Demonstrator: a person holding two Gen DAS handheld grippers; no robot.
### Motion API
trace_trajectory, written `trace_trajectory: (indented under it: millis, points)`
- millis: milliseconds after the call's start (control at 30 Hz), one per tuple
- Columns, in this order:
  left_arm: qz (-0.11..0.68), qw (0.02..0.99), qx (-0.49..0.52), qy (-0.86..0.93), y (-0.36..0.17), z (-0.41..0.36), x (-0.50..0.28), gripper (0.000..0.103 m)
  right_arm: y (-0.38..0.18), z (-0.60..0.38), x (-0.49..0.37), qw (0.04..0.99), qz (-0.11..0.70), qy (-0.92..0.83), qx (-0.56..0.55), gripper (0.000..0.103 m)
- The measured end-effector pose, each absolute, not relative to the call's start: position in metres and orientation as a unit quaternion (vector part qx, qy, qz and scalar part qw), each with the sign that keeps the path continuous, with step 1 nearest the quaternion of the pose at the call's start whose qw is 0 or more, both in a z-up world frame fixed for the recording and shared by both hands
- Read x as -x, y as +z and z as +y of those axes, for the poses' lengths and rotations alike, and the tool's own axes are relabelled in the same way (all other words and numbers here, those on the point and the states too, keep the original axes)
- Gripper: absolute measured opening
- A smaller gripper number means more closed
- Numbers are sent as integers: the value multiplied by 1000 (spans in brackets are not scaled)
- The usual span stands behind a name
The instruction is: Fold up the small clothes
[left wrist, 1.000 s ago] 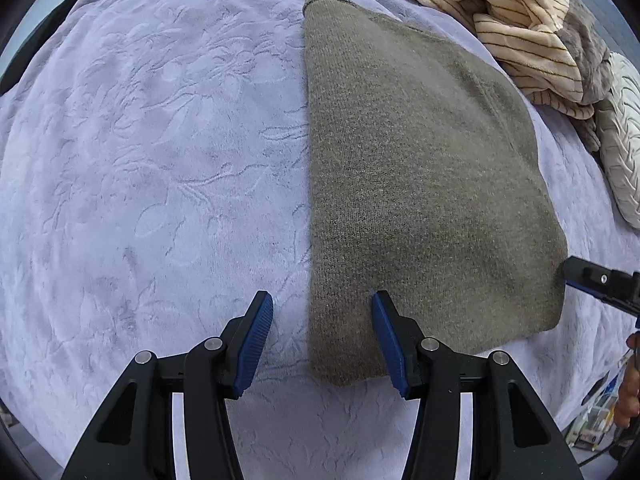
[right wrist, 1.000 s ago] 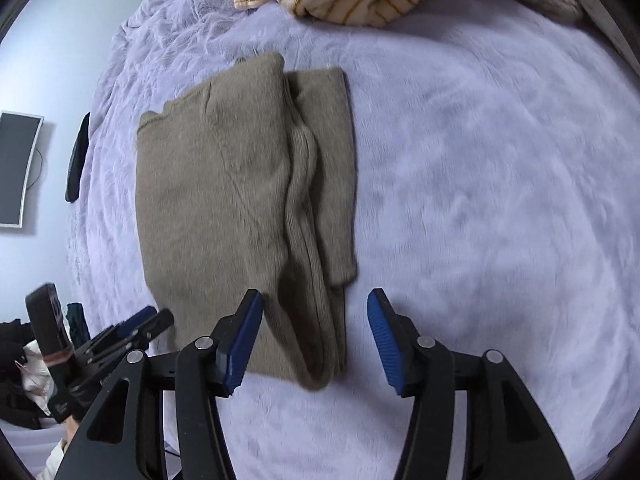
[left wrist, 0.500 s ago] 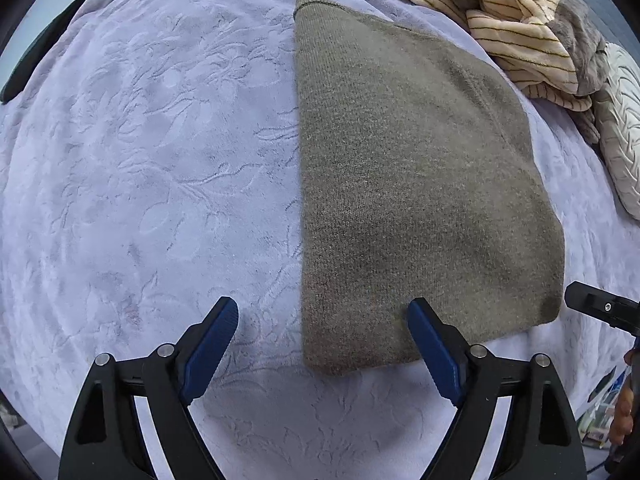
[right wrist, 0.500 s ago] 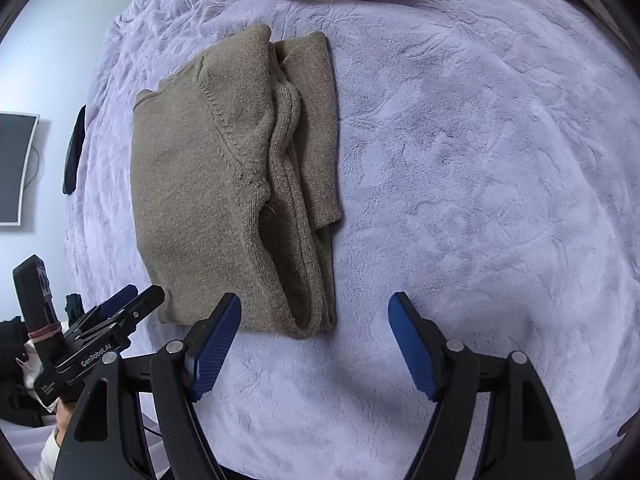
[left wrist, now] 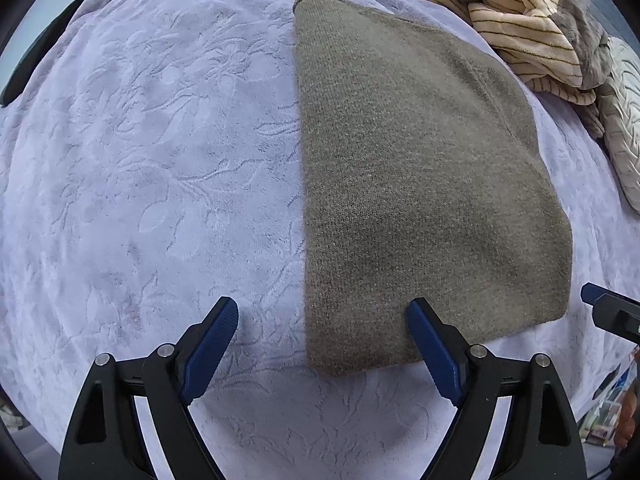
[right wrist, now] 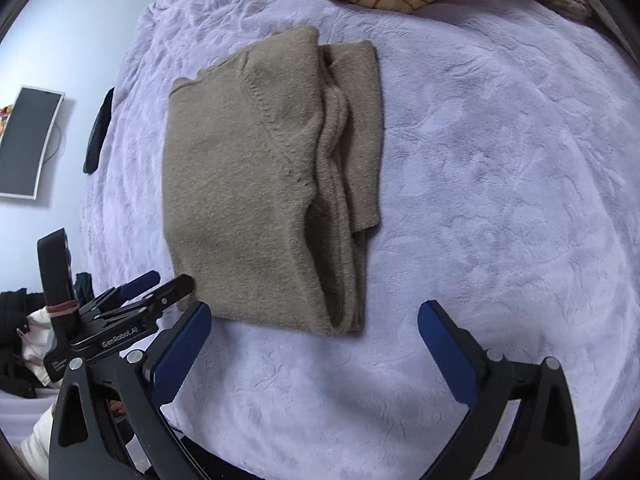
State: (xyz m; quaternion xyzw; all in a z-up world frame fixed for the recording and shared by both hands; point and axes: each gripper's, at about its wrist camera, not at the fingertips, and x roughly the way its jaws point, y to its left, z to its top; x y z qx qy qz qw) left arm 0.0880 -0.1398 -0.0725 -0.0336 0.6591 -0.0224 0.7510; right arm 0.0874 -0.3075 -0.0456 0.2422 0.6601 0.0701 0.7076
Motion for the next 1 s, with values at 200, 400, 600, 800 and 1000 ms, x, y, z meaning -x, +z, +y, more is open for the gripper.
trace_trajectory:
  millis: [200, 400, 600, 800, 1000]
  points:
    - [665, 745, 41, -32, -77, -136, -92, 87, -50, -303, -91, 699, 674, 73, -226, 103]
    - [669, 741, 55, -36, -82, -128, -100, 87, -56, -310, -90, 692, 678, 63, -239, 103]
    - [668, 739, 69, -39, -85, -112, -111, 87, -59, -317, -92, 692, 680, 58, -235, 103]
    - [656, 742, 117, -68, -85, -89, -127, 87, -61, -325, -102, 695, 679, 56, -230, 103]
    - [631, 743, 173, -138, -83, -69, -147, 87, -62, -335, -122, 705, 668, 72, -229, 103]
